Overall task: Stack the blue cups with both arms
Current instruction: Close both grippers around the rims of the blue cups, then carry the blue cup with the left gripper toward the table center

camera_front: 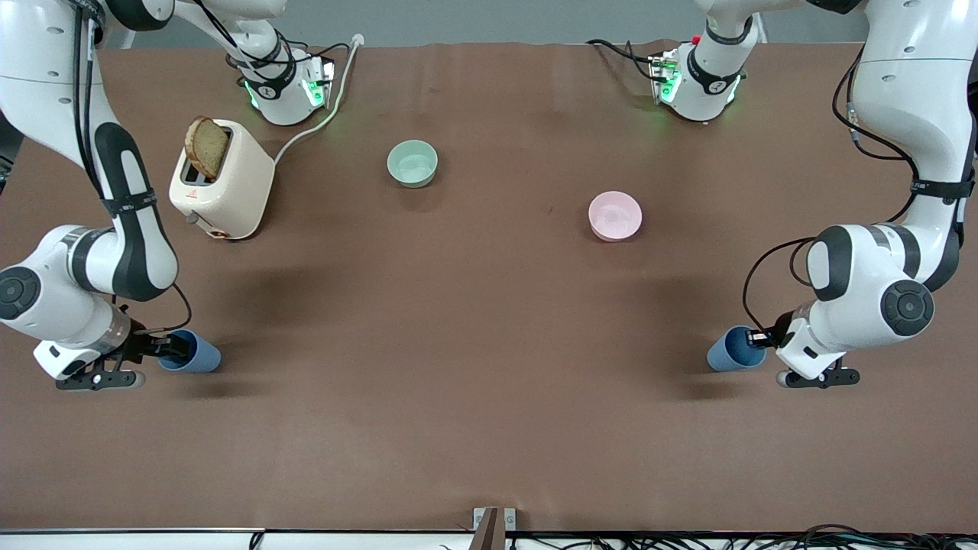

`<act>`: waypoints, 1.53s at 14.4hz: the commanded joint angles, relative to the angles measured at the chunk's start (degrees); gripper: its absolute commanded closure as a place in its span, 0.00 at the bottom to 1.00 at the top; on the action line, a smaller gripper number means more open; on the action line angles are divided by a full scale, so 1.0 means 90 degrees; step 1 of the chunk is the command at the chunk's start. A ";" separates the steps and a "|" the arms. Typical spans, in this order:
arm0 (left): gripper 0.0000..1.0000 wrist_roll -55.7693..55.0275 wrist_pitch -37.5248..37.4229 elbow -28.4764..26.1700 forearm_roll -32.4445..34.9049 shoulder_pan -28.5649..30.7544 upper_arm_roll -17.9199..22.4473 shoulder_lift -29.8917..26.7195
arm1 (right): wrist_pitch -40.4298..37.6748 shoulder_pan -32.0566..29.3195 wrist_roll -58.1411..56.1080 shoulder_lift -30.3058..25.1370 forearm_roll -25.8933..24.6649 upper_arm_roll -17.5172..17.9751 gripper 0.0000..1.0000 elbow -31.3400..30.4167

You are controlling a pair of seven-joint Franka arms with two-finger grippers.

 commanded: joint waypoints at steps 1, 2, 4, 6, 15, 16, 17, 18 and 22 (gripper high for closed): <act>0.99 -0.0191 -0.0011 0.0101 -0.0094 0.0017 -0.0225 -0.0030 | 0.0080 -0.0037 -0.0062 0.0039 0.0036 0.0022 0.63 -0.0040; 1.00 -0.0404 -0.0050 0.0101 -0.0085 0.0027 -0.0400 -0.0117 | 0.0070 -0.0037 -0.0052 0.0039 0.0172 0.0022 0.91 -0.0021; 1.00 -0.1213 -0.0224 0.0091 -0.0075 -0.0031 -0.0849 -0.0332 | 0.0051 -0.0056 -0.0062 0.0049 0.0494 0.0012 1.00 0.0057; 1.00 -0.2159 -0.0547 0.0130 -0.0056 -0.0158 -0.1298 -0.0479 | -0.0027 -0.0076 -0.0082 0.0030 0.0505 0.0003 1.00 0.0174; 1.00 -0.6274 -0.0452 0.0823 0.0003 -0.2569 -0.1643 0.0350 | -0.2284 0.0391 0.1233 -0.0672 0.0525 0.0042 1.00 0.1444; 1.00 -0.6411 -0.0315 0.0872 0.0003 -0.2706 -0.1642 0.0438 | -0.2293 0.0557 0.1498 -0.0770 0.0525 0.0051 1.00 0.1444; 1.00 -0.6587 -0.0179 0.0872 0.0003 -0.2843 -0.1642 0.0487 | -0.2322 0.0704 0.1790 -0.0974 0.0525 0.0071 0.99 0.1425; 0.99 -0.6695 -0.0081 0.0872 0.0003 -0.2922 -0.1642 0.0536 | -0.2323 0.0783 0.2093 -0.1179 0.0525 0.0235 0.99 0.1415; 0.81 -0.6833 0.0320 0.0872 0.0003 -0.3098 -0.1623 0.0761 | -0.2858 0.0803 0.3742 -0.1736 0.0505 0.1240 0.99 0.1425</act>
